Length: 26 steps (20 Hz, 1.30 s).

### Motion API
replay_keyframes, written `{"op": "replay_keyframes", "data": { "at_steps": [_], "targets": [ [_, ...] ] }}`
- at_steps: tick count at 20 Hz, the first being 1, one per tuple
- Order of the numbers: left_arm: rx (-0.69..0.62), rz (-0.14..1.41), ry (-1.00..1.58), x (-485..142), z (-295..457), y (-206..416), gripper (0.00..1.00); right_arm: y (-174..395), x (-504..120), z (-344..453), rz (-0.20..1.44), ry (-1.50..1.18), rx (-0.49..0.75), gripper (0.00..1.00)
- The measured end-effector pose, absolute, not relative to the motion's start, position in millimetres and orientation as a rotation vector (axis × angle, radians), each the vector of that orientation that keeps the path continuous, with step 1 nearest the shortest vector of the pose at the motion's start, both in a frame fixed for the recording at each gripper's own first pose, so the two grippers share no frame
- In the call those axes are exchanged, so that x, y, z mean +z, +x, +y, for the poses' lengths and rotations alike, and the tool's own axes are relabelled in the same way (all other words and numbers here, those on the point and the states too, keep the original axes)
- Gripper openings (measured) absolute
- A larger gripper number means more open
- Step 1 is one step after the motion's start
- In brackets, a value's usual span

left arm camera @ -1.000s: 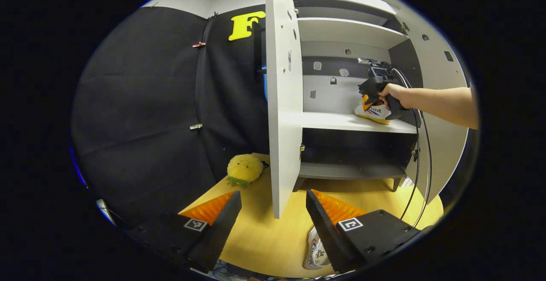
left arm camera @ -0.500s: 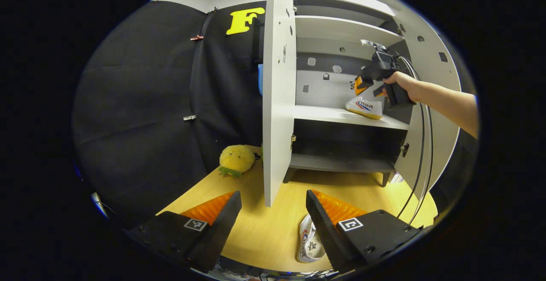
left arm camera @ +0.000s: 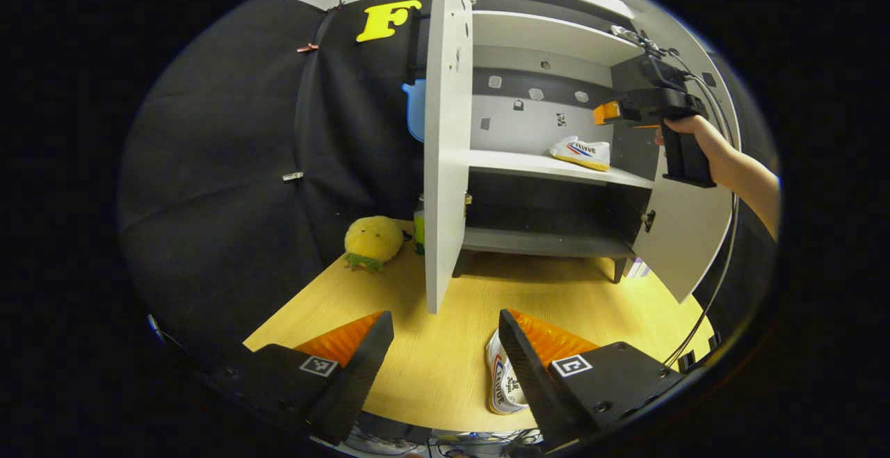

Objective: Grab one shoe with the right hand and put it into the shoe cabinet, grab the other shoe with the left hand and put it into the shoe cabinet; then close the right door with the right hand and the left door with the left hand.

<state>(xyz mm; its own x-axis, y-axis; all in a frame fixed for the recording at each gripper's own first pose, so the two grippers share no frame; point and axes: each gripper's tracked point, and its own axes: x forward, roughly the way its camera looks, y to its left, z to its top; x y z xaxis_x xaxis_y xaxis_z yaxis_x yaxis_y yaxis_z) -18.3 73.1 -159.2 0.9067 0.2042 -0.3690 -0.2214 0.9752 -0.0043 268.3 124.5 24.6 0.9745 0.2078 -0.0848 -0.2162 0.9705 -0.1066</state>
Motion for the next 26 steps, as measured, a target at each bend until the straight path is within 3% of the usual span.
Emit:
{"op": "replay_keyframes", "data": {
  "at_steps": [8,15,19,26],
  "targets": [
    [0.138,0.438,-0.066,-202.0,64.7,0.9,0.95,161.2,-58.9,67.7,0.169,-0.109,0.187,0.98],
    [-0.020,0.662,-0.083,-283.7,34.5,8.3,0.95,79.0,-139.6,25.5,0.358,-0.095,0.133,0.99],
    [-0.090,0.767,-0.091,-316.8,18.1,14.3,0.89,46.8,-156.2,16.8,0.396,-0.082,0.111,0.99],
    [-0.150,0.828,0.107,-352.7,5.6,48.5,0.88,-1.2,-164.7,2.9,0.448,-0.080,0.065,0.98]
  ]
}}
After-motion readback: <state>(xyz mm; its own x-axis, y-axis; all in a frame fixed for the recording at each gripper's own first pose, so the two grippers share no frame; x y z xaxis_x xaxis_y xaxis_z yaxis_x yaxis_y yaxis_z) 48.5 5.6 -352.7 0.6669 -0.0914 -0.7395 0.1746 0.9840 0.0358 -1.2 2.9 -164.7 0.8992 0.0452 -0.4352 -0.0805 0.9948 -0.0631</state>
